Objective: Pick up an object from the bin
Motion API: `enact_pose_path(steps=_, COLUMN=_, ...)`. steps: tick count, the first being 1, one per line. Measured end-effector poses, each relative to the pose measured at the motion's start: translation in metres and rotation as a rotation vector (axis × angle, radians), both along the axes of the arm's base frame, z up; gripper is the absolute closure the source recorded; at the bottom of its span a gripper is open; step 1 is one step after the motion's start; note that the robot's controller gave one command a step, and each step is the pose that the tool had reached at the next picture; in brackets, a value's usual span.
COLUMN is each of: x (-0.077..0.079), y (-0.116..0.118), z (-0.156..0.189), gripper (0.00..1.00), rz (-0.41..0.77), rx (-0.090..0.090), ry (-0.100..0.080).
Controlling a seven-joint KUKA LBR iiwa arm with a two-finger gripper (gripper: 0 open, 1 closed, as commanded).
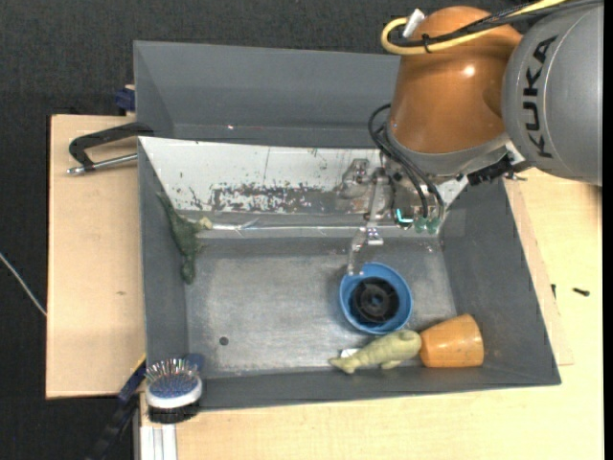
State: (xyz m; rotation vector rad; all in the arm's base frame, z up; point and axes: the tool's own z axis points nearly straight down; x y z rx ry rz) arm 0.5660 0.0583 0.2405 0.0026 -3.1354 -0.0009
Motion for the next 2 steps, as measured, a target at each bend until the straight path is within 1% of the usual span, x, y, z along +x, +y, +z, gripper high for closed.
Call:
enact_pose_path(steps=1, x=-0.02, y=-0.069, z=-0.169, gripper=0.0, rz=0.239, rx=0.001, ry=-0.015)
enact_pose_path(steps=2, x=0.025, y=-0.077, z=-0.138, gripper=0.0, rz=0.332, rx=0.0, ry=-0.017)
